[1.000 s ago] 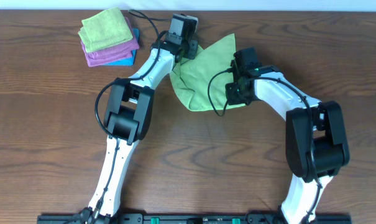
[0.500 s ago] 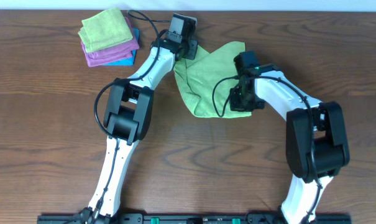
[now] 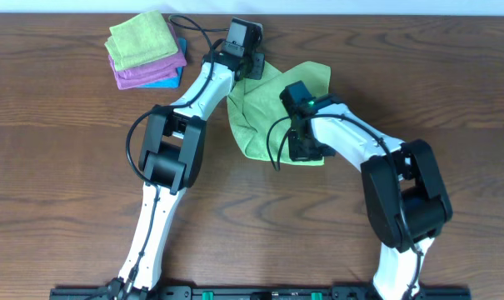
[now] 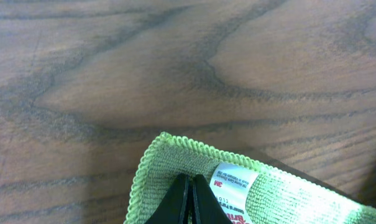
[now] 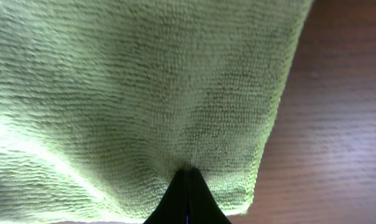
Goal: Fold the cloth
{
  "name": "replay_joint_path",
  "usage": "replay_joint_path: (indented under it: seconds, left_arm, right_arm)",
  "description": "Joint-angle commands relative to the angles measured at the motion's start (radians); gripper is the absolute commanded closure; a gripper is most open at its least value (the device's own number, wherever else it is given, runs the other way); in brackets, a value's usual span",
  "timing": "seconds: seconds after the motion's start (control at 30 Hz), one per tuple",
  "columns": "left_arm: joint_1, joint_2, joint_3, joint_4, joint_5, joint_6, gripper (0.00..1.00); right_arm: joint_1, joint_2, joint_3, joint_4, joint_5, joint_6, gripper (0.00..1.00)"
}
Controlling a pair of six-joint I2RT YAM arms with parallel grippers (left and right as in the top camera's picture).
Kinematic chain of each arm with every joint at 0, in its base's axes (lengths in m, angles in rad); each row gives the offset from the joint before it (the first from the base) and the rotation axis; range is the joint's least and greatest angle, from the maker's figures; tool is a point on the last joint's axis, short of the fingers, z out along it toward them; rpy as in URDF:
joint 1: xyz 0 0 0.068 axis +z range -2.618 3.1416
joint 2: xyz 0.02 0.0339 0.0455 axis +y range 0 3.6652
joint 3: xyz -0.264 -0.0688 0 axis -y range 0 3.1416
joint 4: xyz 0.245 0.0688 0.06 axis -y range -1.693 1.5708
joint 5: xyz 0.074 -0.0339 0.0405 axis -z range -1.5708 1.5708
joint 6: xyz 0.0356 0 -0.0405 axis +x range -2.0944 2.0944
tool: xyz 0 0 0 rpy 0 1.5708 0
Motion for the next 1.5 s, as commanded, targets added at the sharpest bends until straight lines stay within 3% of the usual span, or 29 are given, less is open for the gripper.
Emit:
replay_joint_path:
  seconds: [0.0,0.5,1.07,1.47]
  left_arm:
    - [-0.005,0.026,-0.021,-0.058,-0.004,-0.011,0.94]
    - [-0.011,0.026,-0.021,-0.152,-0.004,-0.015,0.94]
    - [-0.011,0.026,-0.020,-0.248,-0.003,-0.062,0.94]
    - [-0.012,0.016,-0.021,-0.300,0.004,-0.086,0.94]
  right_arm:
    - [-0.008,0.032,-0.053,-0.023,0.065,0.018,0.99]
    - [-0.017,0.032,-0.208,-0.039,0.058,0.048,0.99]
    - [-0.017,0.027,-0.214,-0.108,0.035,0.067,0.99]
    - [-0.098,0.027,-0.214,-0.110,0.151,0.067,0.99]
